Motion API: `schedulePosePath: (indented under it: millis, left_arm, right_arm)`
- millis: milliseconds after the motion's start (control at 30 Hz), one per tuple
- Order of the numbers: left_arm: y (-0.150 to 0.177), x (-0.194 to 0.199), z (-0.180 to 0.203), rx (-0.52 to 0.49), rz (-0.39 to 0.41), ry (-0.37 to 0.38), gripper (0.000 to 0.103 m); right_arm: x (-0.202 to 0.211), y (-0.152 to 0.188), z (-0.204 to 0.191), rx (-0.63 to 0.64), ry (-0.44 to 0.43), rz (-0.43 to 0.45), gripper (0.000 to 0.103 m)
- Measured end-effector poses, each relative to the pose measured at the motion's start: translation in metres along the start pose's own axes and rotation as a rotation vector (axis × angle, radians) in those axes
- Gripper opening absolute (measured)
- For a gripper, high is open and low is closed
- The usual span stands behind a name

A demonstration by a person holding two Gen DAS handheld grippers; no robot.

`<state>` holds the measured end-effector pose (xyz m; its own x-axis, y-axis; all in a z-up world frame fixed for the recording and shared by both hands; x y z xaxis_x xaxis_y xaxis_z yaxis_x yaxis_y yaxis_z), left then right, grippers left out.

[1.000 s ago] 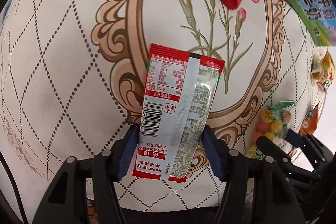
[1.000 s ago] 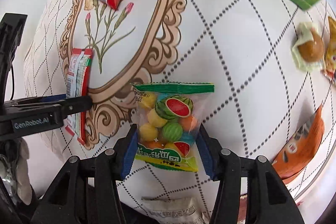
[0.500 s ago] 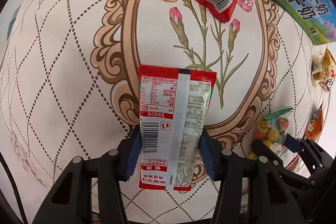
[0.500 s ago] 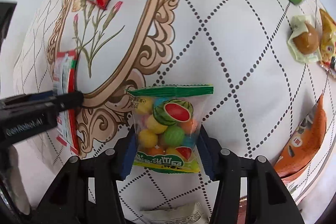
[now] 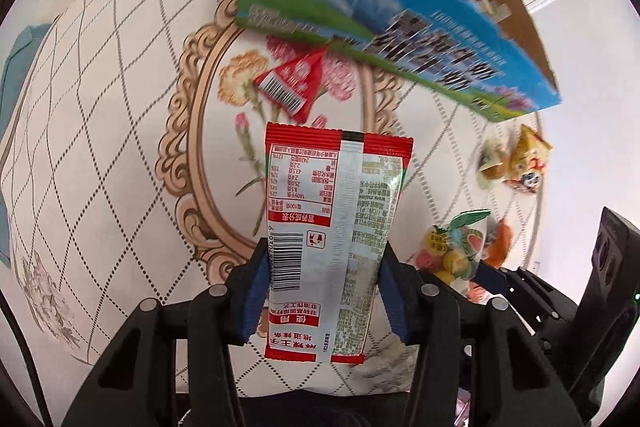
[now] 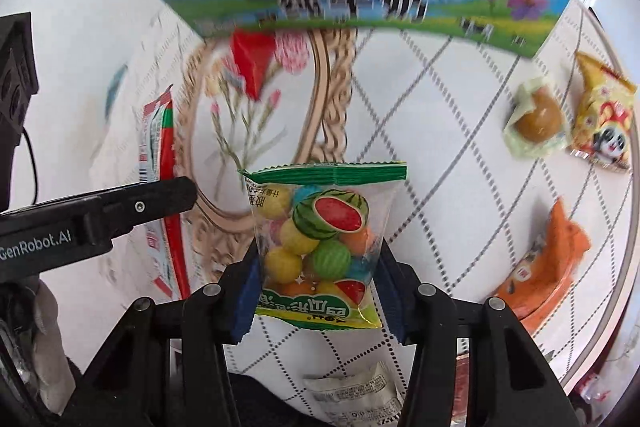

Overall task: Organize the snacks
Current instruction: 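Place both packets into the box and open both tools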

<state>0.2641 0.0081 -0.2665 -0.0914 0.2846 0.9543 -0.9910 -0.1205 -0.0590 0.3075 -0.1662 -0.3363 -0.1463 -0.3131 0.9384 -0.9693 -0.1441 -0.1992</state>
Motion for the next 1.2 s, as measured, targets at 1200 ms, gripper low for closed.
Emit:
schedulePosePath:
  millis: [1200]
  left_arm:
    - [-0.268, -0.105, 0.174, -0.020, -0.227, 0.063, 0.053]
  right_arm:
    - [0.043, -0.238, 0.152, -0.063, 0.146, -0.013, 0.055]
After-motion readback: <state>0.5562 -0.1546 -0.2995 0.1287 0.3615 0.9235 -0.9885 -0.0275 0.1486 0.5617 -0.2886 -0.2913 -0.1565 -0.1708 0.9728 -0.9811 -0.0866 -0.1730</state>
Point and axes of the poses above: each gripper's, at about its wrist camera, not at the fingertips, and x roughly against the way its jaws point, z to its right, y to its underside, the point moved 4 cm from there along -x, roughly the way its jaws point, and after that the axes turned 4 degrees about x, right-handed, at the moved point
